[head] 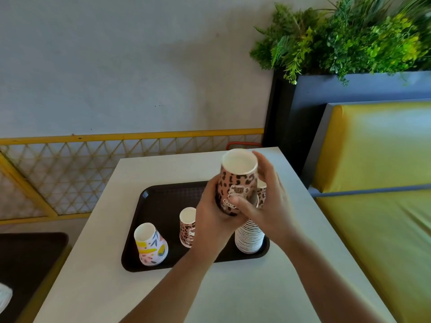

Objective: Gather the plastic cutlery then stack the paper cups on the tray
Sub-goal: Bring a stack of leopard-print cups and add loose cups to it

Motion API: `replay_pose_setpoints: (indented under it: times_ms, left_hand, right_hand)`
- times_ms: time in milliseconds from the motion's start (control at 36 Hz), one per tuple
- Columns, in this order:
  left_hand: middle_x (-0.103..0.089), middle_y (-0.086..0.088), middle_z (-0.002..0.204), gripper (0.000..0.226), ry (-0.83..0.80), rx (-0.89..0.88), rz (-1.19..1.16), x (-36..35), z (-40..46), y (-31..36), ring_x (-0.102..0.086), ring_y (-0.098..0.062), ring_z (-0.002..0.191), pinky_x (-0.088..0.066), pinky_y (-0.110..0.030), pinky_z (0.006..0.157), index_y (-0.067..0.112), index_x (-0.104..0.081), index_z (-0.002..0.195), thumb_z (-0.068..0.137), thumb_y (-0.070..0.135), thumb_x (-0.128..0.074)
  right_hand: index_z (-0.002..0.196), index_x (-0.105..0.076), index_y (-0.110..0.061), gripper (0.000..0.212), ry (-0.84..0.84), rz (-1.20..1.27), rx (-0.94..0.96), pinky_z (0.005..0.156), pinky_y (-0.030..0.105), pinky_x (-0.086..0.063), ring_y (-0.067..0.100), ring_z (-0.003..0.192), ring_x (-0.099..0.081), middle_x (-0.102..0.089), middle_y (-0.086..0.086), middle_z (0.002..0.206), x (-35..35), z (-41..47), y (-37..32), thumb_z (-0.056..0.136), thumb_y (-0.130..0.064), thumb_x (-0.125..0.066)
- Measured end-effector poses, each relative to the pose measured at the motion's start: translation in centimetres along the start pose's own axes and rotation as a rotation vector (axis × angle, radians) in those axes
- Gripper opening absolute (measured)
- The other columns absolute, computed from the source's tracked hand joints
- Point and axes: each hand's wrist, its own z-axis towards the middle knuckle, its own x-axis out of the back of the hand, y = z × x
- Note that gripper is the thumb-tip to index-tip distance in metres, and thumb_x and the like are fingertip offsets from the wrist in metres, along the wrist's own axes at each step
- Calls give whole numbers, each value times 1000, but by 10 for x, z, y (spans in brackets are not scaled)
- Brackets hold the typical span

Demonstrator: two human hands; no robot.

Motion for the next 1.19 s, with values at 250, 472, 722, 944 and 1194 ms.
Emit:
replay_pose_setpoints:
  times_ms: [250,472,722,944,1194]
  left_hand:
    - [-37,4,147,87,-70,-159,-187,-9,24,15,-37,-8,135,-39,-38,108,27,-22,144,74,43,-72]
    - [-15,10,157,78,-201,322,-192,-37,19,-16,-15,-12,144,-11,-38,116,38,-13,146,78,75,-25]
    - [-63,0,118,49,-286,419,-387,-58,15,-49,-57,-4,112,-42,-27,96,26,-56,115,89,58,-29]
    - [-65,6,118,37,-259,498,-431,-60,13,-59,-56,-3,113,-42,-31,101,37,-59,112,99,46,-26]
    - [-63,11,102,31,-291,456,-366,-38,4,-57,-55,1,99,-41,-24,91,30,-58,102,101,39,-29]
  right_hand:
    - [119,-39,-33,66,259,96,20,79,10,-49,-10,99,-56,-55,-26,106,21,19,-20,62,-49,-68]
    - [129,-42,-13,67,273,-16,-154,83,21,-49,7,105,-53,-56,-5,116,12,24,19,72,-23,-76]
    - [123,-46,-12,65,208,-127,-294,71,9,-40,8,97,-55,-58,-5,108,-16,1,67,69,-32,-78]
    - [127,-43,-10,68,202,-169,-326,78,21,-43,16,105,-58,-59,4,117,-28,-11,81,71,-27,-78]
    - [130,-39,-9,72,210,-179,-373,84,29,-47,23,114,-55,-56,8,124,-31,-9,73,70,-21,-78]
